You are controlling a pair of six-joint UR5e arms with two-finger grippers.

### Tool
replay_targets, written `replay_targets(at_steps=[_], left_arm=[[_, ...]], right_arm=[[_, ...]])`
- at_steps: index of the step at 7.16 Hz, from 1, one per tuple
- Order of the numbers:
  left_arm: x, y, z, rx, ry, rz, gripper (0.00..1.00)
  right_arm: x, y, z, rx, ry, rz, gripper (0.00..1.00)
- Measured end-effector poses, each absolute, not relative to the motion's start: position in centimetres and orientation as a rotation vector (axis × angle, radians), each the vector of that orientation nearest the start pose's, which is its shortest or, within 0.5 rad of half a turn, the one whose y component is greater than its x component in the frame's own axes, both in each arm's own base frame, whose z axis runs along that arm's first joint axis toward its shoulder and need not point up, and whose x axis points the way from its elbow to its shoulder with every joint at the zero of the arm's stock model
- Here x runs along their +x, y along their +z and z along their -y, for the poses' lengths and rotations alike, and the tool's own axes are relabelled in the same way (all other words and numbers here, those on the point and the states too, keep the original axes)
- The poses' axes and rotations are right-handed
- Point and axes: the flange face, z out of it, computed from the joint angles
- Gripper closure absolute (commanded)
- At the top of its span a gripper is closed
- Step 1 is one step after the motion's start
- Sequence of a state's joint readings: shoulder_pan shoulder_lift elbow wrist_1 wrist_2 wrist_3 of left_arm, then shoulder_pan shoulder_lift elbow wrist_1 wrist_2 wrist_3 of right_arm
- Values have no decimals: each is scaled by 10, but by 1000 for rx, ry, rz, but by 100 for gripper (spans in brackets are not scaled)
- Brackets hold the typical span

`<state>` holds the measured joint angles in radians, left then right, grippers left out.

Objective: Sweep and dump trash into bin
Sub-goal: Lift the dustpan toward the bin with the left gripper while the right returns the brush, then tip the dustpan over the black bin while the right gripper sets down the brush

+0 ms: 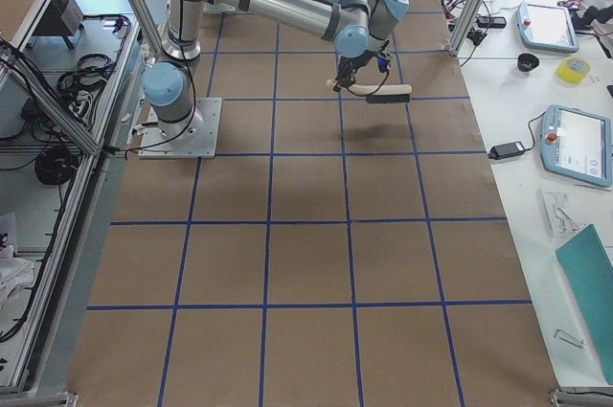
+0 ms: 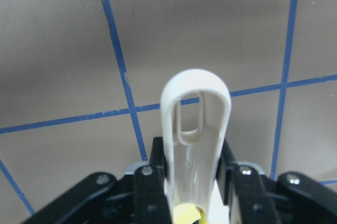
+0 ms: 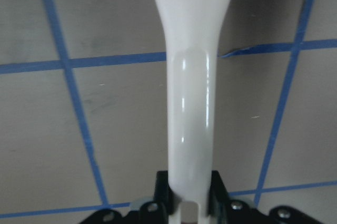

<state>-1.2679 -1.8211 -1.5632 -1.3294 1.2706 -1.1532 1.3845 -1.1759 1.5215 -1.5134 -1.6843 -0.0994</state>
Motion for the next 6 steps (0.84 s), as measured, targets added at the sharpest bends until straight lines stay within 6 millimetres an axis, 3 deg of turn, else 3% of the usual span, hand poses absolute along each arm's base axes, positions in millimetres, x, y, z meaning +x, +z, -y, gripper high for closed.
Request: replay_targets(at_steps=[1,2,3,6], left_arm=[[51,400,611,-2356,203,-2512,100],[84,413,611,-2435,175,-2467,100],[116,423,609,-2501,154,-2413,100],[220,439,593,-2602,87,-2322,100]], right_arm=[[-41,277,591,75,644,-3094,100],[-75,256,580,21,610,-3084,100],[-88,240,572,-18,566,-3099,100],[-99,231,576,-52,517,-3133,100]])
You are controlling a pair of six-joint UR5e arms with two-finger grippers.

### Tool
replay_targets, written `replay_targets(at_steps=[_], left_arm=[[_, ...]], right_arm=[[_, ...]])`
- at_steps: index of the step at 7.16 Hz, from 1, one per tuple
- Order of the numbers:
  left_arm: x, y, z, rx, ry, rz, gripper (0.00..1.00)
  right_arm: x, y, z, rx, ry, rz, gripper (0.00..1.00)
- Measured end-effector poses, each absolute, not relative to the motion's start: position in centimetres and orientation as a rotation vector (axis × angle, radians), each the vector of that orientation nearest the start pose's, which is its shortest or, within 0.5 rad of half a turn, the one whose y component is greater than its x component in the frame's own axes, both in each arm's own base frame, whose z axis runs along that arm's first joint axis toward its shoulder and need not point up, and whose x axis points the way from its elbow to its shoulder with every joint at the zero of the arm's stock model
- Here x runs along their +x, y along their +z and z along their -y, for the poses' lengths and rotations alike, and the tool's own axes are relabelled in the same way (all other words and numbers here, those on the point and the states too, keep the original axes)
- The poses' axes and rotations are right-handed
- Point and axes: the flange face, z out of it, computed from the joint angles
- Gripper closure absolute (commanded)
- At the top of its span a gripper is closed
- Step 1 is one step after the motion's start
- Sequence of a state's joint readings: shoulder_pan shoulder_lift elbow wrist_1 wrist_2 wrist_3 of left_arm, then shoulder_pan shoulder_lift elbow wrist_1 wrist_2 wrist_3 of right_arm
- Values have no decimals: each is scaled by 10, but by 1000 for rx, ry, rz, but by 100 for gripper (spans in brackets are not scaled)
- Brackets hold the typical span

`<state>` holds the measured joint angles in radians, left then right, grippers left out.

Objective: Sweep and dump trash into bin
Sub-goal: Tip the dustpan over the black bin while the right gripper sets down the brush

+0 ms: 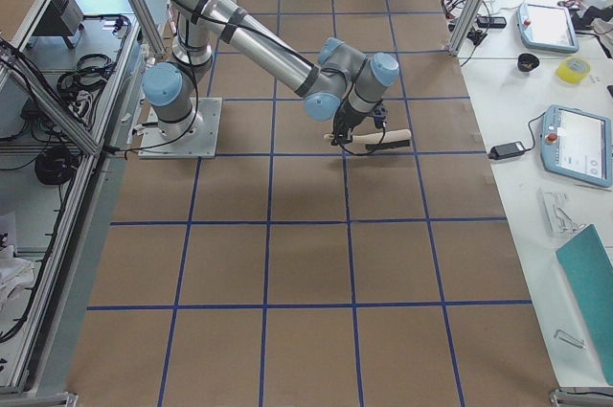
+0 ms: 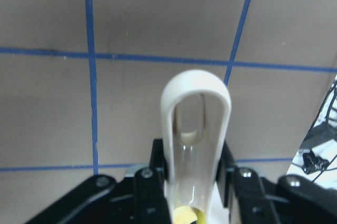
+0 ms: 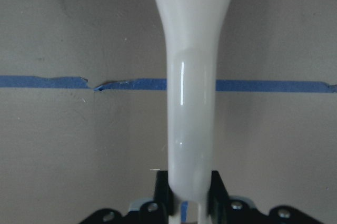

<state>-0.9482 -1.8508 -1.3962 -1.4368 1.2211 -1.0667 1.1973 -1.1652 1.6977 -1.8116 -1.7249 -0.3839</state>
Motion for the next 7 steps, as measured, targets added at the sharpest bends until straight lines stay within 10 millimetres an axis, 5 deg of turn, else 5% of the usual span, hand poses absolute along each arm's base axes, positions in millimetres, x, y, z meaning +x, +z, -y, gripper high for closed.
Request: replay_targets(at_steps=[2,5,6,7], left_arm=[[297,451,580,-2600,89,-2319,100],[401,431,551,-2545,61,-2379,100],[428,425,544,-2498,30,-2417,100],[451,421,542,-2447,1,-2451,100]], right_arm=[[-99,227,578,-51,547,-3116,100],[-98,224,577,-49,599,-3088,100],[-98,224,577,-46,601,-3088,56],[-98,224,577,-44,601,-3088,28]])
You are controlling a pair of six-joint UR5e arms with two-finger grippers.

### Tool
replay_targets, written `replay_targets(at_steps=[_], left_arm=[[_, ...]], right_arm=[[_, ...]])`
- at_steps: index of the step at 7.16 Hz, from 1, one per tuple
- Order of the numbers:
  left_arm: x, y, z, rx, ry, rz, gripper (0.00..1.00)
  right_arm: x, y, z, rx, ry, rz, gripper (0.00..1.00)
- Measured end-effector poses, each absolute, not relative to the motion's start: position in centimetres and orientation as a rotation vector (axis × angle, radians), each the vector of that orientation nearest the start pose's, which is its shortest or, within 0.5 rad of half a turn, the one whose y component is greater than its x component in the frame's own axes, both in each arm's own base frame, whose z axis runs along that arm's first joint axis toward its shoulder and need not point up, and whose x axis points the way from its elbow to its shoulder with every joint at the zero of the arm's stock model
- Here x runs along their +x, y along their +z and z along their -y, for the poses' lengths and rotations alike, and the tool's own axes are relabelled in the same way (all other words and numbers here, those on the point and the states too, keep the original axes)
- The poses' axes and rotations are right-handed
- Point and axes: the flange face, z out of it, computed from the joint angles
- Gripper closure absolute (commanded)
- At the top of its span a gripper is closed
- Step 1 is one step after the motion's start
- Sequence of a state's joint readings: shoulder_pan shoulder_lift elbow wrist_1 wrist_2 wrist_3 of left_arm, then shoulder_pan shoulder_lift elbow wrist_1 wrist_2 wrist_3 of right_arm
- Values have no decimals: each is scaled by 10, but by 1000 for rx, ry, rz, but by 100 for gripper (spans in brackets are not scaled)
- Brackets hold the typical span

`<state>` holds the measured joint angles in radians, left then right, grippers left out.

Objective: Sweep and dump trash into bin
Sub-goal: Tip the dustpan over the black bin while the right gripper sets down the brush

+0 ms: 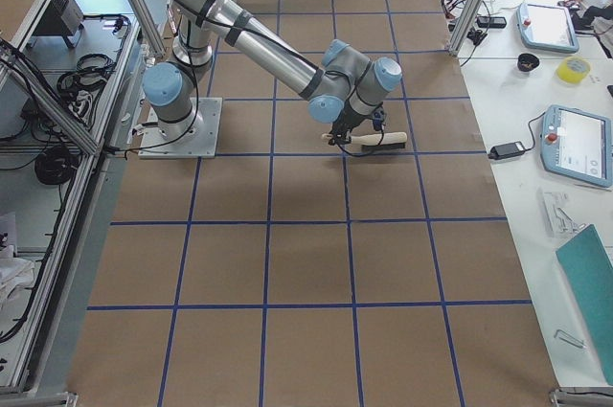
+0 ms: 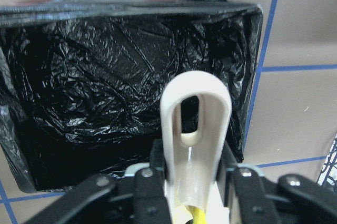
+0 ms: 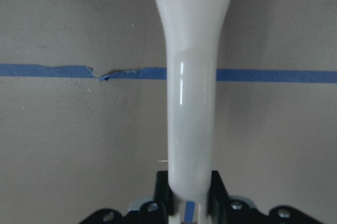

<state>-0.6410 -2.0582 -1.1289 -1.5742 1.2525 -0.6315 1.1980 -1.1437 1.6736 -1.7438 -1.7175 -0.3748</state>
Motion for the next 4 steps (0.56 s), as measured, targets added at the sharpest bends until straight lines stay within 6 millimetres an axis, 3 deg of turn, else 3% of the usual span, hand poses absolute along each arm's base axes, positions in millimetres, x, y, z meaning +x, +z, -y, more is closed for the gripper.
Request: replay_targets(at_steps=[1,3,4], left_arm=[[471,417,542,-2404,-26,-2483,100],[503,404,543,-2325,-73,-2546,100],[515,399,545,-2285,-124,-2571,100]], right_arm=[[-99,224,578,-42,600,-3089,5],[-99,229,579,-39,588,-3096,0],[-100,241,580,-36,554,-3112,0]])
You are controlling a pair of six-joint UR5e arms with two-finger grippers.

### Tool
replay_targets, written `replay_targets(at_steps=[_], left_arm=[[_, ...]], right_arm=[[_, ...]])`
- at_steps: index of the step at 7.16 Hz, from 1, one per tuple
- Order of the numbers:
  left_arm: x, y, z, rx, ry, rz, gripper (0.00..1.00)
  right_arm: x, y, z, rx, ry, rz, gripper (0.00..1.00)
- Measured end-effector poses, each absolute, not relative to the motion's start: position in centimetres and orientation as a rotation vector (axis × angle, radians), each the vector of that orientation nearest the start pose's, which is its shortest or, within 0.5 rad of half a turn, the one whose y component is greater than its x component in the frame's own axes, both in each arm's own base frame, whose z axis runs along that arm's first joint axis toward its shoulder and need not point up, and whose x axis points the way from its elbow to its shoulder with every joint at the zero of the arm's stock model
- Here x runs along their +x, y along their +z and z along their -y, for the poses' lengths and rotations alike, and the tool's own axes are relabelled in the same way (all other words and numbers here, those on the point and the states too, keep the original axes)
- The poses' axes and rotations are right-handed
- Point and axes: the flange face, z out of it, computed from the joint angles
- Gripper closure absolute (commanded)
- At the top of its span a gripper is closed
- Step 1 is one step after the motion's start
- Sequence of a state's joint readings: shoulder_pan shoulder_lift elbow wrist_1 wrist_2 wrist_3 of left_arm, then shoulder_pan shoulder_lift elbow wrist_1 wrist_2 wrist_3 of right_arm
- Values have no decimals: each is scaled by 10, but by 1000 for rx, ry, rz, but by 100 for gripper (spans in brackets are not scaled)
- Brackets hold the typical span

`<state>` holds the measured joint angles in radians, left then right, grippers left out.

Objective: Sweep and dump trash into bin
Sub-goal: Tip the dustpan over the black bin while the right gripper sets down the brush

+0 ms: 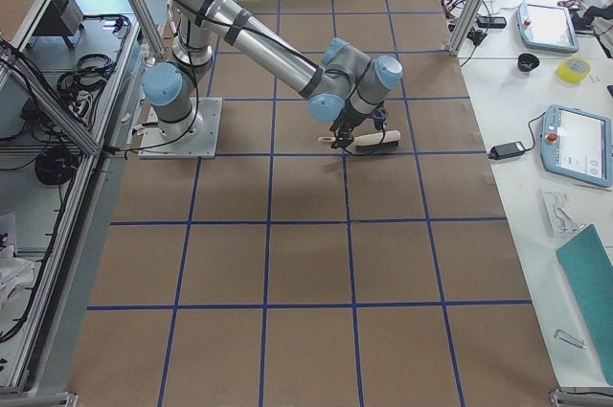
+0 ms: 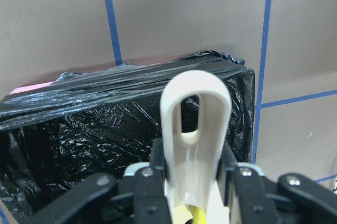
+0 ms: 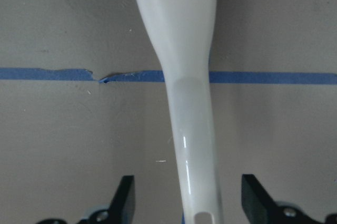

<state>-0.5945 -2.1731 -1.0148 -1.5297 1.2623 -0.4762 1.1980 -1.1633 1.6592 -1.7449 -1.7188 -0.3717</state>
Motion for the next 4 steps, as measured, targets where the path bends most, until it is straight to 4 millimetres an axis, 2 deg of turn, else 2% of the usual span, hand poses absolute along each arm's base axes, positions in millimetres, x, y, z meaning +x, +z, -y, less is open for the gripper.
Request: replay_targets(at_steps=[1,2,3,4], left_arm=[[523,396,549,-2242,-190,-2591,100],[528,393,552,-2199,-241,-2614,100],[532,389,554,-2114,-294,-2668,100],[534,385,556,-1959,-371,-2755,100]], right_arm=[[-101,269,583,-30,484,-3144,0],[-101,306,583,-22,395,-3181,0],[-99,350,577,-15,300,-3217,0],[-94,393,566,-7,203,-3249,0]])
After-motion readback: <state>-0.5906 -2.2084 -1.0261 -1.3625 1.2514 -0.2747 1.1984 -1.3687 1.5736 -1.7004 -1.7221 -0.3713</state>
